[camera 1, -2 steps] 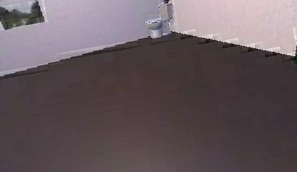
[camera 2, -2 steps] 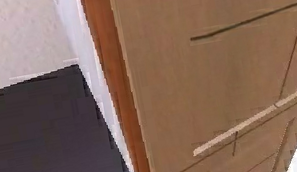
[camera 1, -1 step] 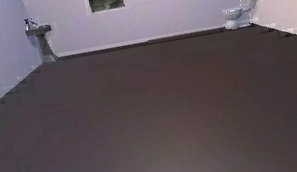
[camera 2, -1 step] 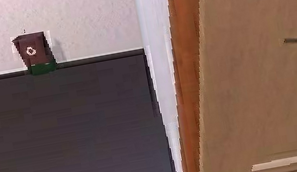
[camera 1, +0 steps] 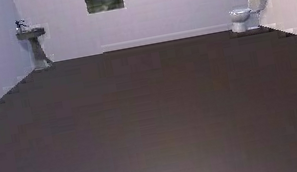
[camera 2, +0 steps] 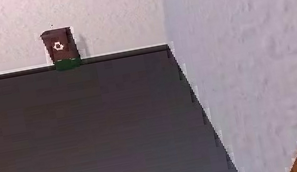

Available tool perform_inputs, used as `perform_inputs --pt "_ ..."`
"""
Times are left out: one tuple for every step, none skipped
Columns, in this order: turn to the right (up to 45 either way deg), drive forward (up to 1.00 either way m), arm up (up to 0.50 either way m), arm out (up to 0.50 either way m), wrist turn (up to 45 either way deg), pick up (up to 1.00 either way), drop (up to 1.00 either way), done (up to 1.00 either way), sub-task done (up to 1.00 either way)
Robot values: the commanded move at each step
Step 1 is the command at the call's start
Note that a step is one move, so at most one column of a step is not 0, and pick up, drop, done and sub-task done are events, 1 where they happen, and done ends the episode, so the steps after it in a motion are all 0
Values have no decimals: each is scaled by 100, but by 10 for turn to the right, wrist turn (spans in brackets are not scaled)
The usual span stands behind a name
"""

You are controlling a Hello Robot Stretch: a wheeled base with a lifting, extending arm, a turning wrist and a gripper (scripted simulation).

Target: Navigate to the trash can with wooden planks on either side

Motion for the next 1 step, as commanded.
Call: perform_inputs --pt "-450 0 0 0 0 0 0 0 0"
